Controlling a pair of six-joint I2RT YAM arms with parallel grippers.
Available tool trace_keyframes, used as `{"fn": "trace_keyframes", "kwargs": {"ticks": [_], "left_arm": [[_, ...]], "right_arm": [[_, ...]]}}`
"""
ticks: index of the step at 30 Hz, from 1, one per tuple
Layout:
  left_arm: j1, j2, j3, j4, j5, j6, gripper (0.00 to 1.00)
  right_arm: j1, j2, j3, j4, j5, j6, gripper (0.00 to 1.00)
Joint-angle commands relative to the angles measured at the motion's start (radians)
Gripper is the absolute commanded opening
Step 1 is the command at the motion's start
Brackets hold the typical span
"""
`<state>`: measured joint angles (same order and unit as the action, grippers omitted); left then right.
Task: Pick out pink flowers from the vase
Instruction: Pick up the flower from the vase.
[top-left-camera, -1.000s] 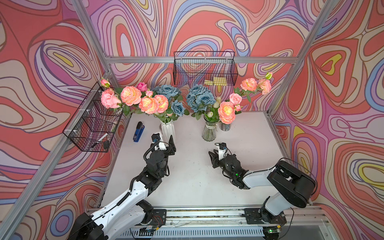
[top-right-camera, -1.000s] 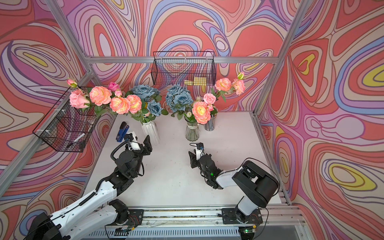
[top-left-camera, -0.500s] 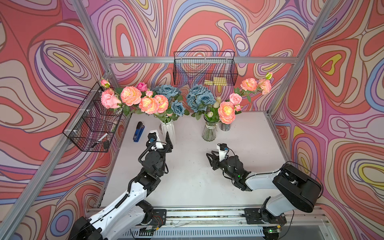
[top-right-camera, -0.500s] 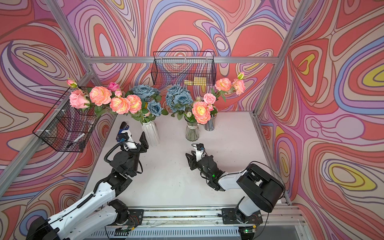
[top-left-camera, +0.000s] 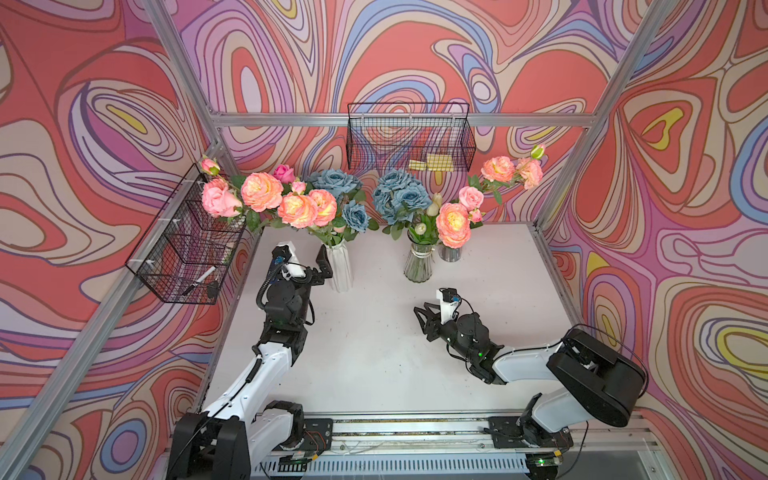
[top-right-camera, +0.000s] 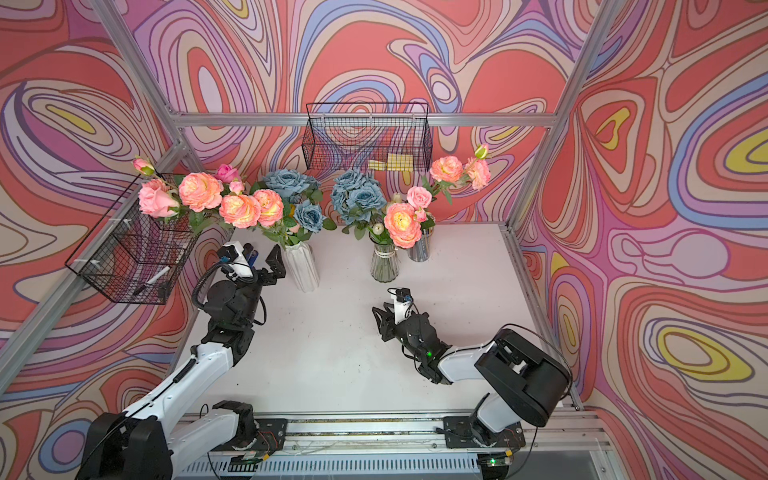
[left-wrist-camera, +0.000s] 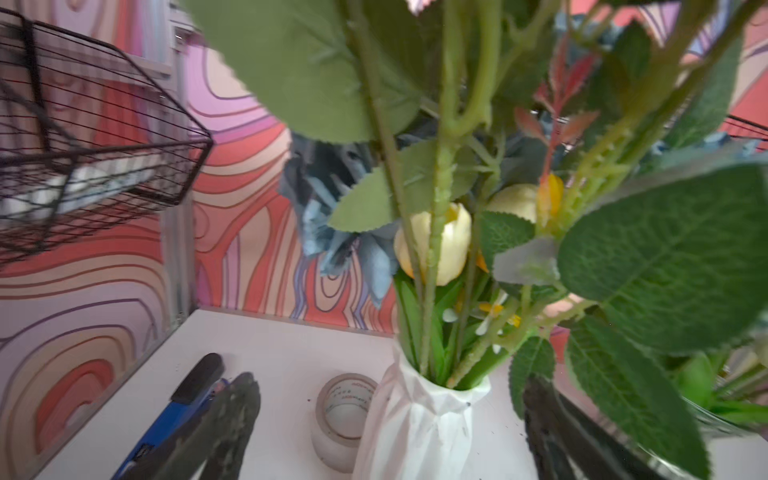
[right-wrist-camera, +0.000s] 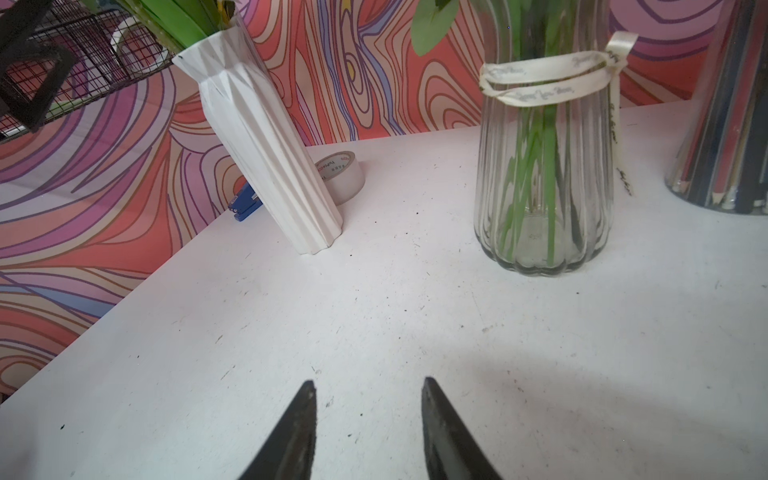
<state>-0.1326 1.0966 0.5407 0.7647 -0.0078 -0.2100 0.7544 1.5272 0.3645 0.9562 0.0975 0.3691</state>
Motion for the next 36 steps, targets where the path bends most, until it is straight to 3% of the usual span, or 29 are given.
{"fn": "trace_keyframes", "kwargs": {"ticks": [1,5,8,10,19,26,36], "left_arm": [[0.007,0.028,0.056,0.035,0.16,0.025,0.95],[0.011,0.051,0.05,0.057,0.124,0.064,0.88],[0.023,0.068,0.056,0.063,0.114,0.065,0.63],[0.029,0.072,0.055,0.074,0.116,0.061,0.51],[0.053,0.056,0.049,0.061,0.127,0.073,0.51],[0.083,0.12,0.085,0.111,0.157,0.046,0.45],[0.085,0.226,0.162,0.156,0.257,-0.016,0.45]], "right_arm": [[-0.011,0.04,0.005,0.018,0.01,0.023,0.42],[-0.028,0.072,0.008,0.04,-0.001,0.038,0.42],[-0.039,0.087,0.011,0.047,-0.01,0.047,0.42],[-0.045,0.098,0.011,0.054,-0.018,0.052,0.41],[-0.05,0.134,0.017,0.08,-0.031,0.069,0.41],[-0.05,0.14,0.017,0.079,-0.032,0.071,0.41],[-0.053,0.167,0.028,0.079,-0.032,0.072,0.41]]}}
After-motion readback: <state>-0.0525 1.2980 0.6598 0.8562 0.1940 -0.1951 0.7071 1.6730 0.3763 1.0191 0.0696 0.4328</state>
